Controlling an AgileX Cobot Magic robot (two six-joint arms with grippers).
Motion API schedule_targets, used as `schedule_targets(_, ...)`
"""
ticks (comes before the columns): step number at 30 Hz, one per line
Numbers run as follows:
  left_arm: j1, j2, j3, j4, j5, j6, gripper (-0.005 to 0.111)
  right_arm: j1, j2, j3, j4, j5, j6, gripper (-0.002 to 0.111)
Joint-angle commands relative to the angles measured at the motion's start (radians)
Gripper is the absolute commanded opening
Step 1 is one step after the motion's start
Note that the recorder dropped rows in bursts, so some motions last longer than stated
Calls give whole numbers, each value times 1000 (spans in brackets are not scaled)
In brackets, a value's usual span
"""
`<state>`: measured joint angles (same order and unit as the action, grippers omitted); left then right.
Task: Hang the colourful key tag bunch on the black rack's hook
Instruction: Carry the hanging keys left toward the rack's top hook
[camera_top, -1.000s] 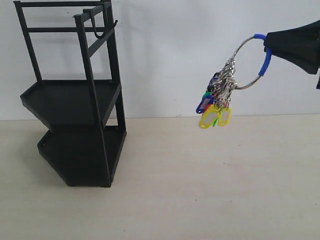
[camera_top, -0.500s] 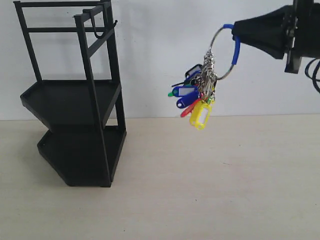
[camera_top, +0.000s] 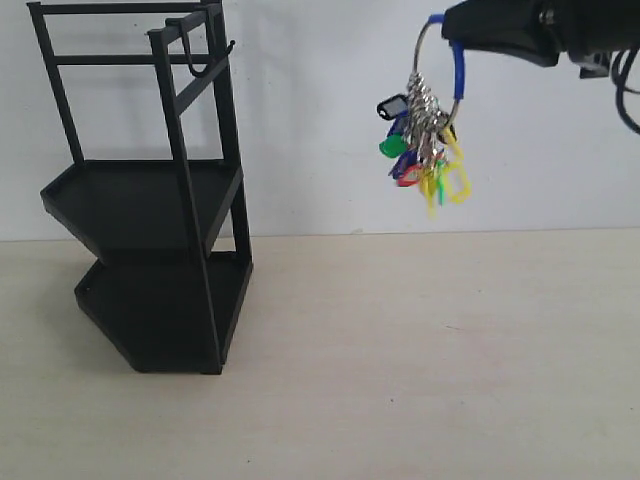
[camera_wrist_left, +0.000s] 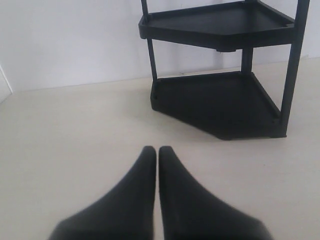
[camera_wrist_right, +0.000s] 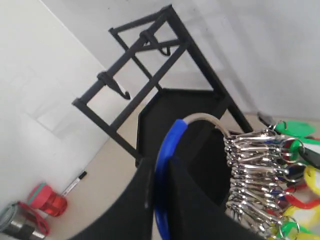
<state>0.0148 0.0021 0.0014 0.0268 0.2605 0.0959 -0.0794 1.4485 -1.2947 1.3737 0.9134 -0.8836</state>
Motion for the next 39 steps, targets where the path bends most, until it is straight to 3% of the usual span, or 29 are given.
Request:
schedule_targets(1,-1,-2,-1,-3,-6,1,4,8,41,-27,38,47,29,0)
schedule_targets(10,-1,-2,-1,-3,-6,1,4,62,49,-16,16,54,12,0)
schedule_targets(14,-1,-2,-1,-3,-6,1,4,48,49,-56,23,-122,52,0)
schedule_targets(18,-1,-2,-1,-3,-6,1,4,90,49,-54,20,80,16,0)
schedule_targets(22,-1,-2,-1,-3,-6,1,4,112,49,-55,48,-154,35,0)
schedule_targets(26,-1,-2,-1,-3,-6,1,4,131,54,-55,44,-9,-2,0)
schedule_targets(29,-1,-2,-1,-3,-6,1,4,138,57,-55,49,-147,58,0)
schedule_targets(33,-1,-2,-1,-3,-6,1,4,192,60,-55,43,-126,19,0)
schedule_targets(39,-1,-2,-1,-3,-6,1,4,281,61,-55,40,-386,-20,0)
